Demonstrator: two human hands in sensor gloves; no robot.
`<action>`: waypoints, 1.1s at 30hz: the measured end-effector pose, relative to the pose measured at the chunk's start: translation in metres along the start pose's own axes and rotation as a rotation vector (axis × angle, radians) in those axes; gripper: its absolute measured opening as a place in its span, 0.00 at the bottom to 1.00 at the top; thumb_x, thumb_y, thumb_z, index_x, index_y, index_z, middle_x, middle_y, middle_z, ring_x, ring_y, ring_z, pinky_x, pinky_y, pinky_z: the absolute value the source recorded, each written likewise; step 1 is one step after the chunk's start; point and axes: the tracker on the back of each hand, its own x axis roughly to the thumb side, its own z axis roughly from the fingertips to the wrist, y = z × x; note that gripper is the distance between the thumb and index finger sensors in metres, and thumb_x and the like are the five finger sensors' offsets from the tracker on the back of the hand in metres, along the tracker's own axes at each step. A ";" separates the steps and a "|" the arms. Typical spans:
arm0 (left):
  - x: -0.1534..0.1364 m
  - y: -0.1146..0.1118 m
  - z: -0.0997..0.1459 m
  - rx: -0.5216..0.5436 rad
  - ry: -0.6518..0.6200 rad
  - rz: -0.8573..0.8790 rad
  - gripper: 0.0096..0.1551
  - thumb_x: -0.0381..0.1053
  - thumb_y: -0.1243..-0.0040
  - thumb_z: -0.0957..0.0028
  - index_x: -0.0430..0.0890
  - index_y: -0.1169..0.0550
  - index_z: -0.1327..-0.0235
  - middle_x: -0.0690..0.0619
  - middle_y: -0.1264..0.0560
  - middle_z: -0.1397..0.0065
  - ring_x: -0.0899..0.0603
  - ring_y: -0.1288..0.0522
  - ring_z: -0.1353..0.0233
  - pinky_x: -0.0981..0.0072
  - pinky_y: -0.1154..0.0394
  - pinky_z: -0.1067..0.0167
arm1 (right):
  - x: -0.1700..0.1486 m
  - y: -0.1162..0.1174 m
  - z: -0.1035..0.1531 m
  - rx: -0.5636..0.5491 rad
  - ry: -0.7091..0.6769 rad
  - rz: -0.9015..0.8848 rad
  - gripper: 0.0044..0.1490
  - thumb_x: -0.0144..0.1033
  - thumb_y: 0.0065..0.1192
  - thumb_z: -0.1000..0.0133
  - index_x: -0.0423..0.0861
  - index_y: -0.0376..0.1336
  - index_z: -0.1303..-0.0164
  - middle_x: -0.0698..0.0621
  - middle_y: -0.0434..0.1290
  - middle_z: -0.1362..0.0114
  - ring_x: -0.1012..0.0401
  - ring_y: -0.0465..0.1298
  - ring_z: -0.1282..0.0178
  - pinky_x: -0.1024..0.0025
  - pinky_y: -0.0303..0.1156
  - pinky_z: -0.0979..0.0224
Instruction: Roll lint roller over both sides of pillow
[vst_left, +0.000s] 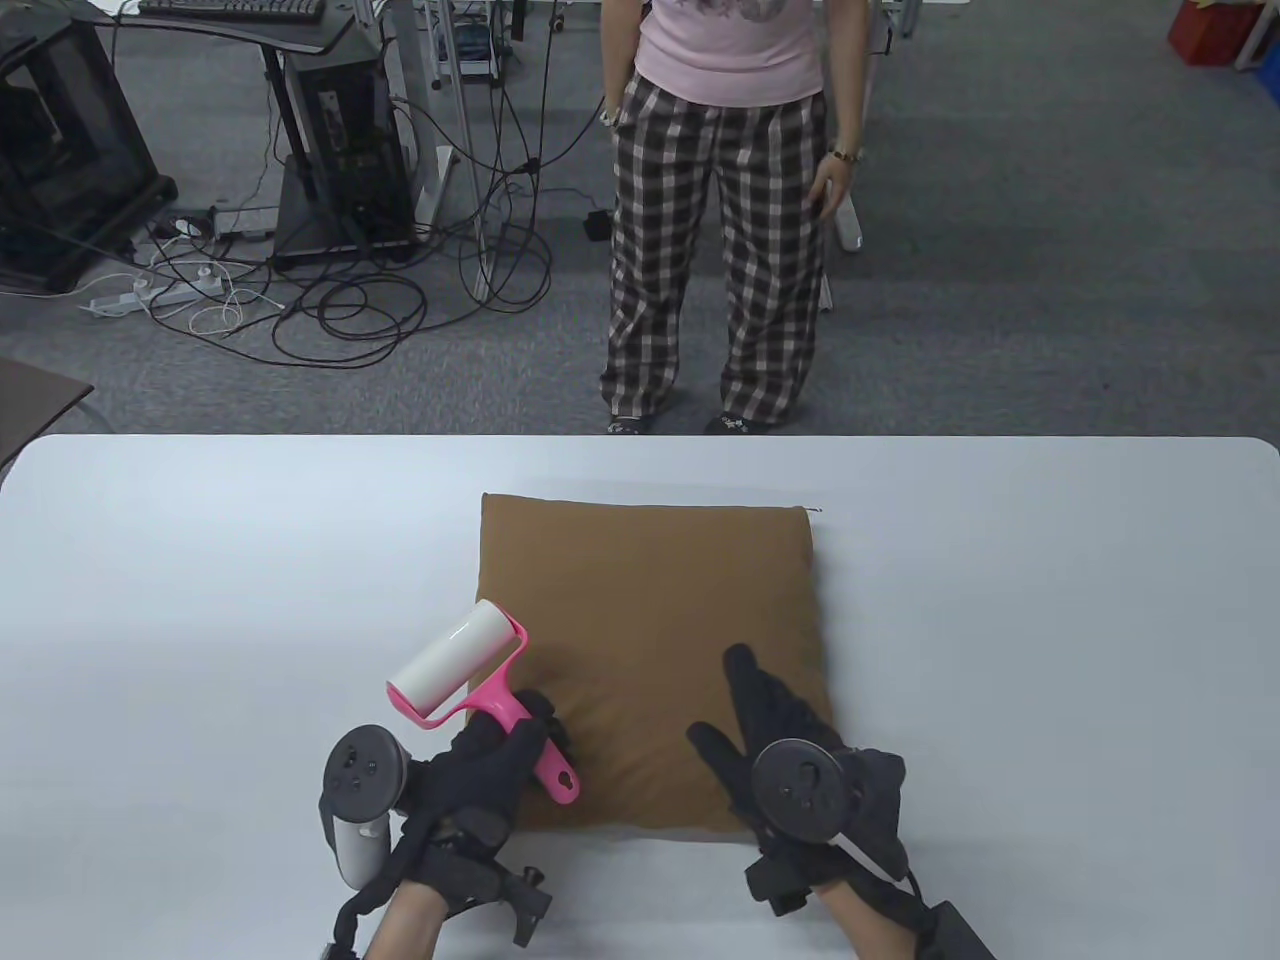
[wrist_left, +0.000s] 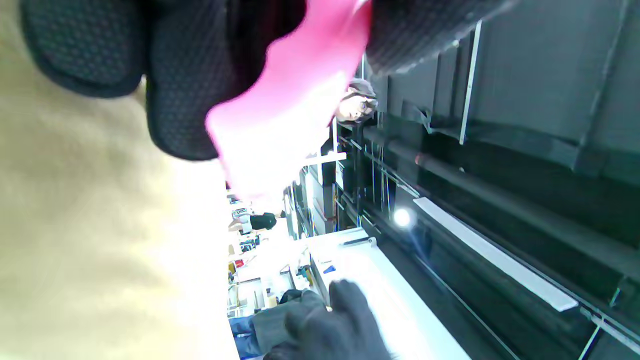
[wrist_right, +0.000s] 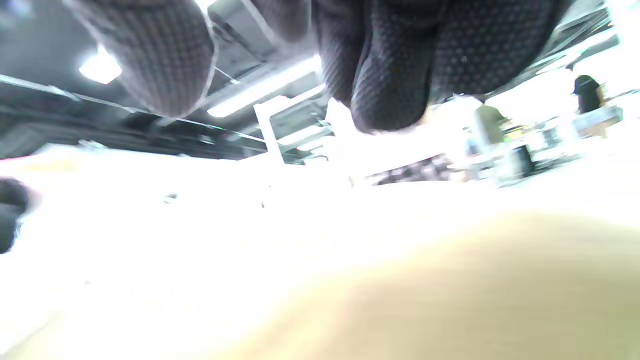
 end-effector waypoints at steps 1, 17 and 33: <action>-0.002 0.005 0.000 0.005 0.016 0.016 0.34 0.61 0.46 0.44 0.36 0.30 0.37 0.43 0.20 0.46 0.42 0.14 0.58 0.41 0.22 0.53 | -0.012 0.005 -0.001 0.067 0.039 0.023 0.59 0.58 0.61 0.40 0.38 0.37 0.14 0.26 0.54 0.17 0.37 0.67 0.27 0.32 0.65 0.36; -0.018 0.035 0.001 0.101 0.059 0.066 0.38 0.64 0.47 0.44 0.33 0.27 0.40 0.45 0.17 0.53 0.47 0.16 0.68 0.43 0.21 0.57 | -0.076 0.047 -0.015 0.371 0.402 -0.040 0.68 0.69 0.51 0.45 0.36 0.31 0.16 0.23 0.66 0.24 0.38 0.79 0.39 0.37 0.71 0.40; -0.014 0.032 0.003 0.099 0.068 0.023 0.38 0.65 0.46 0.45 0.33 0.25 0.42 0.45 0.17 0.55 0.47 0.16 0.68 0.42 0.21 0.56 | -0.144 0.009 -0.020 0.098 0.593 -0.037 0.54 0.56 0.57 0.41 0.37 0.44 0.15 0.36 0.77 0.40 0.50 0.80 0.56 0.49 0.75 0.53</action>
